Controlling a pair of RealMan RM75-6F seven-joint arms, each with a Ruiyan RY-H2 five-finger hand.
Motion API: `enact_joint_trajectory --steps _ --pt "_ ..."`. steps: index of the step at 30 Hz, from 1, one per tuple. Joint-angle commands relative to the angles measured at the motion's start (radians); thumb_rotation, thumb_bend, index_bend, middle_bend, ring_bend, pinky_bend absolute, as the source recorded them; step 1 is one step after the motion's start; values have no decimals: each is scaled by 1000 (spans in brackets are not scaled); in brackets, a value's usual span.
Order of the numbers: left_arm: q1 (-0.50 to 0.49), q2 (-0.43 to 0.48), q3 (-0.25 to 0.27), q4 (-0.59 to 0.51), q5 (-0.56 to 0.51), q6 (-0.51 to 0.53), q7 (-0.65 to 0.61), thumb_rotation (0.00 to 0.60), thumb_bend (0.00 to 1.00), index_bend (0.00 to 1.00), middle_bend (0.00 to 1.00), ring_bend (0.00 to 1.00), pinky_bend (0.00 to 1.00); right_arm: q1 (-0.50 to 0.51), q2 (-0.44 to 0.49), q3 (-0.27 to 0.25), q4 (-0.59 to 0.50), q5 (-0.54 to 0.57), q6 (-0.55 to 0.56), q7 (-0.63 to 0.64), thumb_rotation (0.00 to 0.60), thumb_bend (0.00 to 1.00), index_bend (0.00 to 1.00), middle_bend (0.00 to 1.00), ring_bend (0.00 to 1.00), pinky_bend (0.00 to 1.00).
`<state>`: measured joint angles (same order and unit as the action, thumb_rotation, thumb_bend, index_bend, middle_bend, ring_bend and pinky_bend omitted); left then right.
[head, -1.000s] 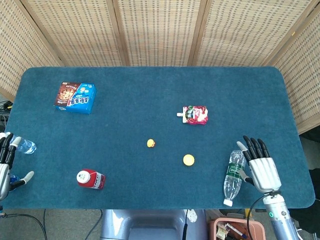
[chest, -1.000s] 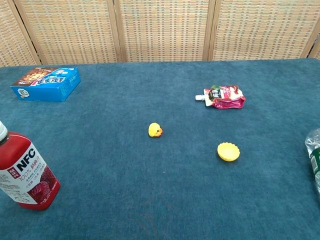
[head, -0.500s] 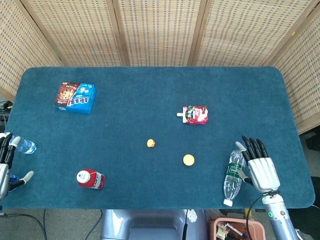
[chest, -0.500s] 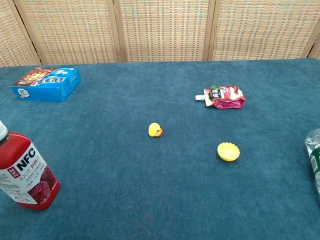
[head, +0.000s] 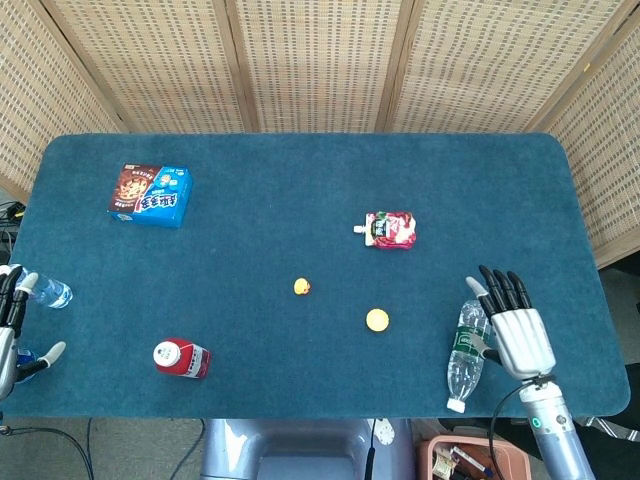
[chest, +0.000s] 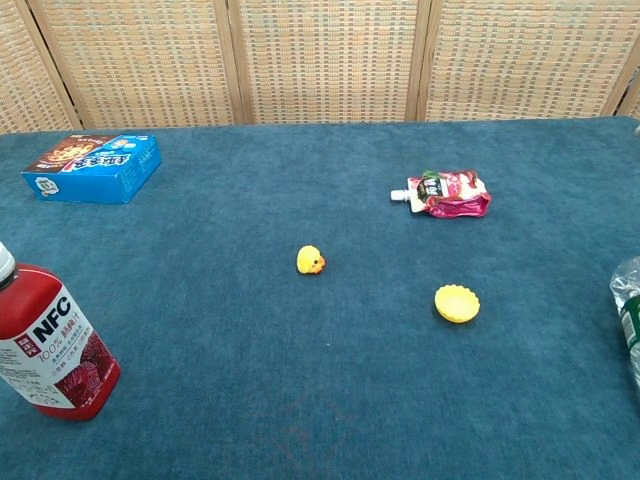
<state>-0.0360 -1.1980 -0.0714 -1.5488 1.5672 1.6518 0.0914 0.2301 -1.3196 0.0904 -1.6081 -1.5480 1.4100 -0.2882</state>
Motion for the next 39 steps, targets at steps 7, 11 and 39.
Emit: enact_joint_trajectory --steps 7,11,39 --pt "-1 3 -10 6 -23 -8 -15 600 84 0 0 0 0 169 -55 133 -65 72 -154 -130 600 209 163 0 0 0" --pt "-3 3 -13 9 -31 -15 -21 600 84 0 0 0 0 260 -122 186 -45 142 -243 -185 600 209 264 0 0 0" --pt "-20 7 -20 46 -77 -75 -100 600 84 0 0 0 0 637 -560 245 260 492 -490 -445 600 212 357 47 0 0"
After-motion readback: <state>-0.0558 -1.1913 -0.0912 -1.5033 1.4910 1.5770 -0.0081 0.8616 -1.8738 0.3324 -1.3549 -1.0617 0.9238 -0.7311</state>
